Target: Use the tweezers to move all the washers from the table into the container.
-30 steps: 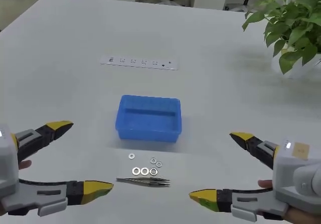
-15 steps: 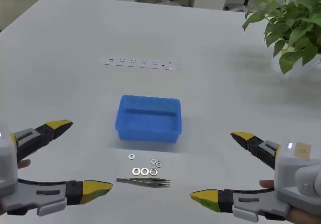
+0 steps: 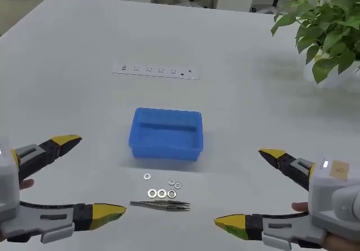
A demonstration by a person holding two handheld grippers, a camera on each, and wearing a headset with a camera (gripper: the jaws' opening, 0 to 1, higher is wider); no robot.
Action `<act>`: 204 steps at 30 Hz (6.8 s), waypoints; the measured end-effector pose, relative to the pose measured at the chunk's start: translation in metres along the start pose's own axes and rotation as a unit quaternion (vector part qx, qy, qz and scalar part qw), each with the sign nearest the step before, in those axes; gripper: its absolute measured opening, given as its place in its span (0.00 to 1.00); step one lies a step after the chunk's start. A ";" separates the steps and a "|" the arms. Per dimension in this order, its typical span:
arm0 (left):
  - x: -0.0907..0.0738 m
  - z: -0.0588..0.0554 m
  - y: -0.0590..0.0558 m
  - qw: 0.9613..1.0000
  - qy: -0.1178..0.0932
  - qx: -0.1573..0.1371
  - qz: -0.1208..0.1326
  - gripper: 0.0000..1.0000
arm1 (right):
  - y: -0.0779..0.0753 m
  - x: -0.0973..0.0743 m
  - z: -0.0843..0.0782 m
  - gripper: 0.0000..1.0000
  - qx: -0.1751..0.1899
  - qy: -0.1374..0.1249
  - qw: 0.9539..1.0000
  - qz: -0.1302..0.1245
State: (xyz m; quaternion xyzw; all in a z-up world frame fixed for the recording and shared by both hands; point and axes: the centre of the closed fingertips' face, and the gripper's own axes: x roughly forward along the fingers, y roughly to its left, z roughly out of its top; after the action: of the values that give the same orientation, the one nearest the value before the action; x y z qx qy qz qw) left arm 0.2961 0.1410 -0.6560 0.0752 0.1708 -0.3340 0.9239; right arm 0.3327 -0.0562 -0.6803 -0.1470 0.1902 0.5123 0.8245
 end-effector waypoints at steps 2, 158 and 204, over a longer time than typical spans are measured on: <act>0.000 0.001 0.000 1.000 0.001 0.003 -0.001 0.98 | 0.000 0.000 0.001 1.00 -0.004 0.001 1.000 0.003; 0.070 -0.015 -0.052 0.918 0.182 0.222 -0.274 0.05 | 0.075 0.129 -0.050 0.10 -0.195 0.155 0.934 0.254; 0.076 -0.011 -0.076 0.912 0.167 0.222 -0.300 0.05 | 0.085 0.132 -0.037 0.18 -0.169 0.128 0.947 0.241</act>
State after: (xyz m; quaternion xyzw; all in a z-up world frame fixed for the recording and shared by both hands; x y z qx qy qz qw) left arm 0.2990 0.0404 -0.6960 0.2787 0.2585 -0.6076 0.6973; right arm 0.3032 0.0679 -0.7785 -0.2983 0.2343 0.6972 0.6084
